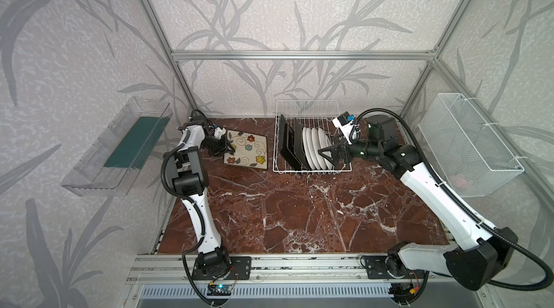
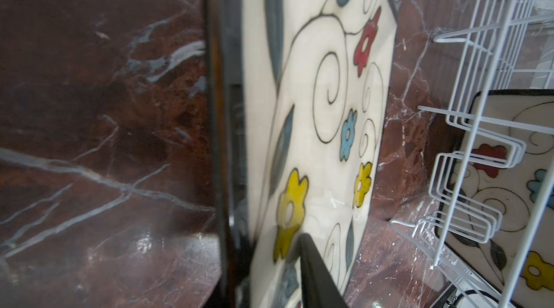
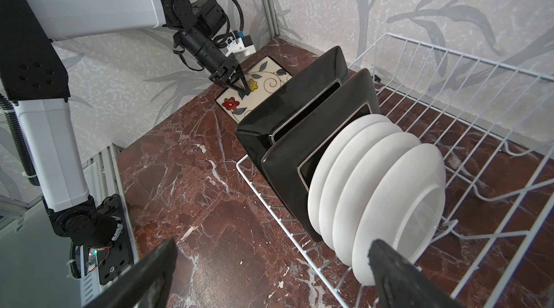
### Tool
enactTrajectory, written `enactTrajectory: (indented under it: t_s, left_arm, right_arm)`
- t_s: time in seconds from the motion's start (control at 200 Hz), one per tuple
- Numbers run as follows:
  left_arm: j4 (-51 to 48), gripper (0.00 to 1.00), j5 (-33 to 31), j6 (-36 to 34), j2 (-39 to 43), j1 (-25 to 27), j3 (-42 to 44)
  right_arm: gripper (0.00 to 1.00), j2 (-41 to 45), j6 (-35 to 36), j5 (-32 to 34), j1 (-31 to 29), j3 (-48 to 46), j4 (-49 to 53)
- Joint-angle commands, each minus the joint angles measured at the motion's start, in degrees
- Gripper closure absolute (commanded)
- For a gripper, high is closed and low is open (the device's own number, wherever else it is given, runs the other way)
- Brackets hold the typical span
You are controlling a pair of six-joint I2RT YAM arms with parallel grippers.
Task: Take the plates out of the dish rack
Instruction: 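Open the left gripper and release the flower plate flat on the table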
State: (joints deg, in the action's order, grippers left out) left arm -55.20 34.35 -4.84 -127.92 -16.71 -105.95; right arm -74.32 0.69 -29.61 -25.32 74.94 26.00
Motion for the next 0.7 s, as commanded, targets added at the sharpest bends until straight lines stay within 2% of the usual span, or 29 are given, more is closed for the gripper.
enactTrajectory:
  t_s: [0.0,0.545,0.635,0.695]
  left_arm:
    - [-0.88,0.7,-11.58,-1.14,-2.2,-0.67,-0.3]
    - [-0.19,0.68,-13.23,-0.14,-3.63,-0.78,-1.59]
    - [0.15,0.63,-12.84,0.65,-2.77,-0.78,-1.63]
    - [1.05,0.56,-12.43,1.72,-1.48,-0.78,-1.13]
  right_arm:
    - [0.01,-0.82,-0.11,-0.45,-0.52,1.33,0.33]
    - [0.01,-0.71,0.05,0.25,-0.9,1.58,0.74]
    - [0.01,-0.64,0.08,0.5,-0.9,1.64,0.88]
    - [0.01,-0.64,0.12,0.6,-0.94,1.57,0.95]
